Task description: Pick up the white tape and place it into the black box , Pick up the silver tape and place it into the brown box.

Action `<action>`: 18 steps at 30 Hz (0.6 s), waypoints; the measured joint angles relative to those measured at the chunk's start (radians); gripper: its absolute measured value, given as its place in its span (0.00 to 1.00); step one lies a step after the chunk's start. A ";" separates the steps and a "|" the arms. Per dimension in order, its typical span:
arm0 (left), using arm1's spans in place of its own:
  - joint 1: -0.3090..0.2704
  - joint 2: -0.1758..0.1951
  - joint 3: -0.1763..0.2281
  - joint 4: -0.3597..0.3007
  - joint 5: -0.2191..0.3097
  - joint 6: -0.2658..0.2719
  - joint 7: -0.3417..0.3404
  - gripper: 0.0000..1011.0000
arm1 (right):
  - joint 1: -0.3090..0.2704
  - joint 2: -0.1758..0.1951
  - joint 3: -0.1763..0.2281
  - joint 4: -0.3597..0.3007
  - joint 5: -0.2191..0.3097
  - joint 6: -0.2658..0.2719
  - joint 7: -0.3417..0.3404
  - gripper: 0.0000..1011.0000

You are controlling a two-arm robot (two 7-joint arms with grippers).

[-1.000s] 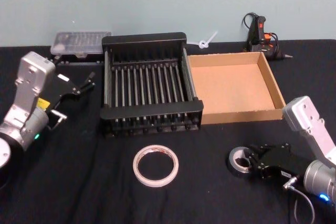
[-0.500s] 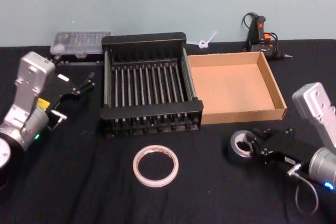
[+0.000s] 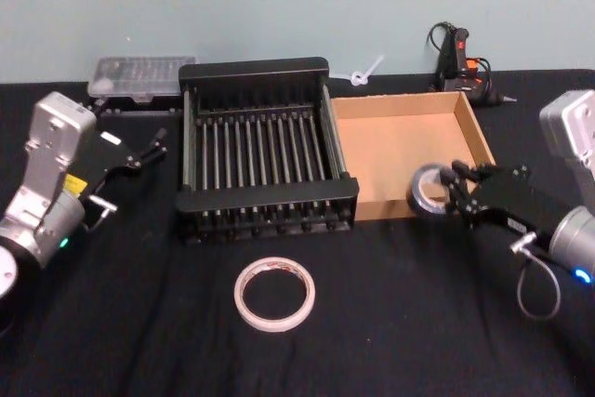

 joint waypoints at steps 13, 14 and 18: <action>0.000 0.000 0.000 0.000 0.000 0.000 0.000 0.99 | 0.119 -0.084 -0.002 0.103 -0.056 -0.085 -0.043 0.14; 0.000 0.000 0.000 0.000 0.000 0.000 0.000 0.99 | 0.127 -0.089 -0.003 0.113 -0.061 -0.088 -0.045 0.14; 0.000 0.000 0.000 0.000 0.000 0.000 0.000 0.99 | 0.181 -0.120 -0.014 0.173 -0.087 -0.105 -0.055 0.14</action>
